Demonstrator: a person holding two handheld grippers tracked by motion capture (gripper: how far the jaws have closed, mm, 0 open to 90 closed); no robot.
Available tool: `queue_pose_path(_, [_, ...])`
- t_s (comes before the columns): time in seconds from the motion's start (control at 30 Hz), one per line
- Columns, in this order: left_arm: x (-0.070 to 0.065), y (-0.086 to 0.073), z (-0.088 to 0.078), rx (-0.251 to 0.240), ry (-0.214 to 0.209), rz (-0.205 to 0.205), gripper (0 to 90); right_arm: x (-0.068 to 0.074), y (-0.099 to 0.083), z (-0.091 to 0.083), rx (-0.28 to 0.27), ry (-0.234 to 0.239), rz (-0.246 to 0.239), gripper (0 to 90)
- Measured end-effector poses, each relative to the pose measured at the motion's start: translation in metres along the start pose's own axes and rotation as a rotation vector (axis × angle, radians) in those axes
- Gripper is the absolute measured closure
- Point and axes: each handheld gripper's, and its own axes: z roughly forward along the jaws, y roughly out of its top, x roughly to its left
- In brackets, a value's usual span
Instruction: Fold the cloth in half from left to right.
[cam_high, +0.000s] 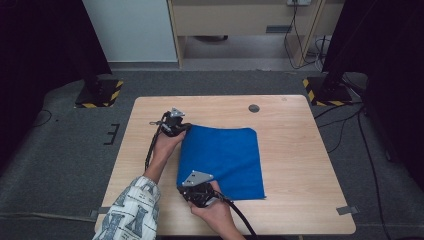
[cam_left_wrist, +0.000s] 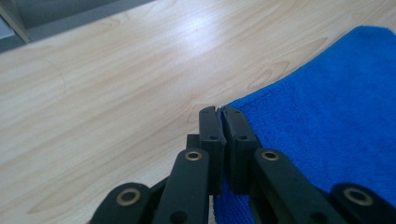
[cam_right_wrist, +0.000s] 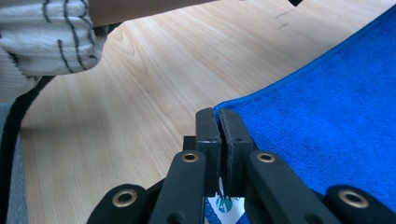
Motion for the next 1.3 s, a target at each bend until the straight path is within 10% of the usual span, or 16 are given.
queue_pose_path(1.3, [0.027, 0.002, -0.009, 0.052, 0.033, -0.056, 87.5, 0.014, 0.025, -0.01, -0.063, -0.061, -0.02, 88.3])
